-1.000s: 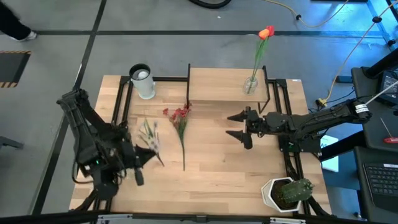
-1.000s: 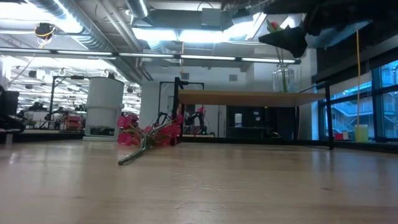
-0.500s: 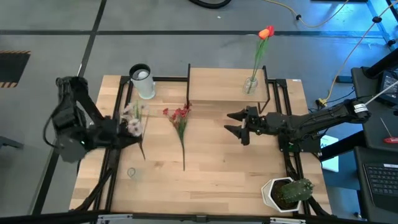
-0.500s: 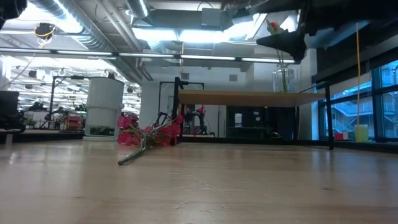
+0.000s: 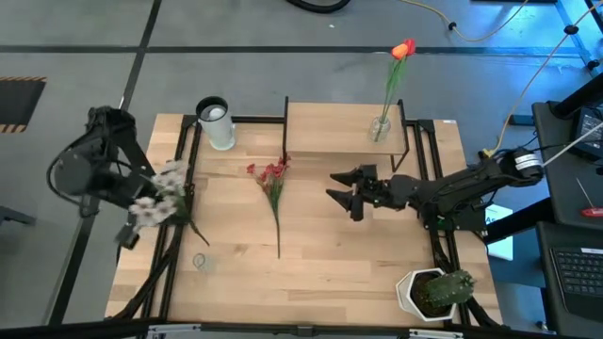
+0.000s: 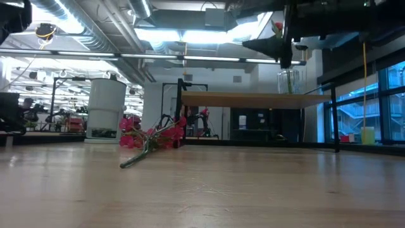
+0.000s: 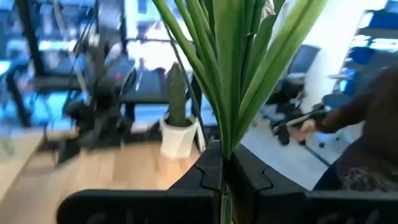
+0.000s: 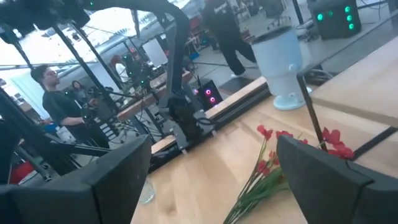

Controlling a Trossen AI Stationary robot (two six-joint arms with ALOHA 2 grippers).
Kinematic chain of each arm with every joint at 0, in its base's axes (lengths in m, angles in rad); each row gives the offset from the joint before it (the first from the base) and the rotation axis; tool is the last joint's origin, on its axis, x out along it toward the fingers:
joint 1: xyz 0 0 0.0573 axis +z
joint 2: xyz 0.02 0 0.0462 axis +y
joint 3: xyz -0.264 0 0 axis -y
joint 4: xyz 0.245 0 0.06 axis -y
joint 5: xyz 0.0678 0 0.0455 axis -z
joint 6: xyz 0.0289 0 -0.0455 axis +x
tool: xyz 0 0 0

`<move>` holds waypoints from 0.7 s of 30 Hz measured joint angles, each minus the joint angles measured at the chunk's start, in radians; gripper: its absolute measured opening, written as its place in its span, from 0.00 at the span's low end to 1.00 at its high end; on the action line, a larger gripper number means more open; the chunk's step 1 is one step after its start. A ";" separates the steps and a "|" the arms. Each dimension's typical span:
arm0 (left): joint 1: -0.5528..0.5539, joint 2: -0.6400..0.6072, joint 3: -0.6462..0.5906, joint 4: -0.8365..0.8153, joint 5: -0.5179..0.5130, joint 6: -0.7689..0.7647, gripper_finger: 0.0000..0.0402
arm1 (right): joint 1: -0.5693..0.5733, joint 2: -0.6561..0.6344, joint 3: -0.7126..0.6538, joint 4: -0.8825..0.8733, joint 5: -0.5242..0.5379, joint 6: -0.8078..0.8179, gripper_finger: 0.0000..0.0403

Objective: Pick and place flowers into a vace then onto a shelf
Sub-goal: Put the white flowers into the transparent vase

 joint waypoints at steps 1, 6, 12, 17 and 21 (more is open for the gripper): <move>0.000 -0.012 0.000 0.019 0.011 0.039 0.01 | 0.000 0.011 0.000 0.010 0.000 0.000 0.87; 0.000 -0.081 -0.003 0.035 0.038 0.122 0.01 | 0.000 0.037 0.000 0.064 -0.001 -0.008 0.87; 0.000 -0.172 -0.140 0.091 0.052 0.137 0.01 | -0.021 0.036 0.000 0.102 -0.002 -0.055 0.87; 0.000 -0.271 -0.314 0.222 0.100 0.112 0.01 | -0.035 0.036 0.000 0.104 -0.001 -0.053 0.87; 0.000 -0.352 -0.436 0.256 0.123 0.045 0.01 | -0.034 0.036 0.000 0.104 -0.002 -0.048 0.87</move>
